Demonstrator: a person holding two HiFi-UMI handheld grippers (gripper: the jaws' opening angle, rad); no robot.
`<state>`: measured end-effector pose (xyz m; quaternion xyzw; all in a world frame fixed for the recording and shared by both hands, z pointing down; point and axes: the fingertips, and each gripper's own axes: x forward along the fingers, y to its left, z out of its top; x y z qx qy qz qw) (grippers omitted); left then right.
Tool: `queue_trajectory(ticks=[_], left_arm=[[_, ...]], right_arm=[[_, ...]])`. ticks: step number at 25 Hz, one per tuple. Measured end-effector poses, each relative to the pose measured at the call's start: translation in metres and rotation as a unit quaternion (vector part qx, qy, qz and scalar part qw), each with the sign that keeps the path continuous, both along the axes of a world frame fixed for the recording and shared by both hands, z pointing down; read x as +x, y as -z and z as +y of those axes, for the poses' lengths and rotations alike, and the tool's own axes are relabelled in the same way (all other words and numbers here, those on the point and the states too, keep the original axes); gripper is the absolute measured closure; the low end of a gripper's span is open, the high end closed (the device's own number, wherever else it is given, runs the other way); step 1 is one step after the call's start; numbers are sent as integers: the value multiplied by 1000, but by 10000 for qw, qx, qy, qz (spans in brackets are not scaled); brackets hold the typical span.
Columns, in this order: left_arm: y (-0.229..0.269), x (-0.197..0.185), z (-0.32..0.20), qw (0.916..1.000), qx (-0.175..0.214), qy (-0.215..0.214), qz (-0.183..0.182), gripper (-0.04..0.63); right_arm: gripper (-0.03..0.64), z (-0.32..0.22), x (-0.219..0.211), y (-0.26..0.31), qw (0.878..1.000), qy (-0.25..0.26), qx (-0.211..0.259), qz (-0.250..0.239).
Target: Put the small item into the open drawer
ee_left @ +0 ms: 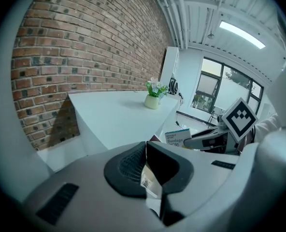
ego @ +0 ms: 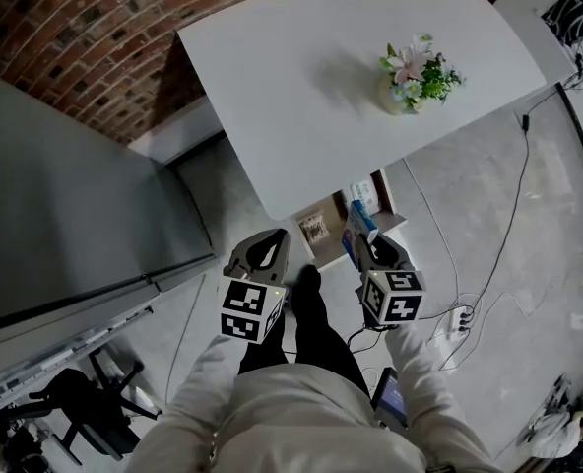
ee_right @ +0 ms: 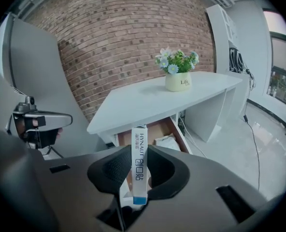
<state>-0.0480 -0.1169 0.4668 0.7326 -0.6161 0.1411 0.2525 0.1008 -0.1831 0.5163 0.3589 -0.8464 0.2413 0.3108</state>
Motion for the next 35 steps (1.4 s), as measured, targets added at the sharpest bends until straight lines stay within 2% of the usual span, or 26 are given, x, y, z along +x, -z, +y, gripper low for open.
queue_trajectory(ticks=[13,26,31,35], left_arm=[[-25,-10,15,9975,-325,623,85,575],[-41,-17,-1,9960,-343,817,113,575],[-50,-18,2,9947,-426,919,165,575],[-55,-21,5,9934,-458,1033,204,575]], right_arm=[[500,-13,-22,-65,9963,595,-423,461],[501,-31,-29,-117,9857,1166,-468,1127],[500,-34,-44,-131,9842,1236,-563,1138],[502,-36,-46,-149,9790,1385,-568,1384]])
